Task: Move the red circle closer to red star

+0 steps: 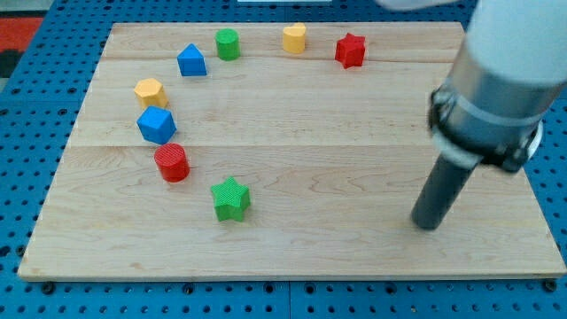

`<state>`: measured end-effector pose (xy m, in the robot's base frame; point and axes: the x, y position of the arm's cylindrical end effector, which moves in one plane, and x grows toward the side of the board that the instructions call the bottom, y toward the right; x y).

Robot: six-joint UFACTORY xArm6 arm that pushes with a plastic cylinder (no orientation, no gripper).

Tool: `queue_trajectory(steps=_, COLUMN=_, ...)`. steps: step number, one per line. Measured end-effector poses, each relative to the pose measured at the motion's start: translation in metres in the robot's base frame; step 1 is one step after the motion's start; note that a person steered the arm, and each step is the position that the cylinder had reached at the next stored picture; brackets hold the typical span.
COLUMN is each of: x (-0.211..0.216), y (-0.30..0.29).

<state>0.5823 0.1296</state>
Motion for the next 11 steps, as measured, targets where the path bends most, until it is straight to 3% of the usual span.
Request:
queue_trajectory(steps=1, x=0.036, y=-0.086)
queue_trajectory(steps=2, x=0.027, y=-0.224)
queue_trajectory(steps=3, x=-0.035, y=-0.307)
queue_trajectory(steps=4, x=-0.1, y=-0.294)
queue_trajectory(steps=5, x=-0.122, y=-0.277)
queue_trajectory(steps=8, x=-0.128, y=-0.051)
queue_trajectory(steps=9, x=-0.133, y=-0.003)
queue_trajectory(steps=10, x=-0.206, y=-0.018)
queue_trajectory(steps=11, x=-0.172, y=0.021)
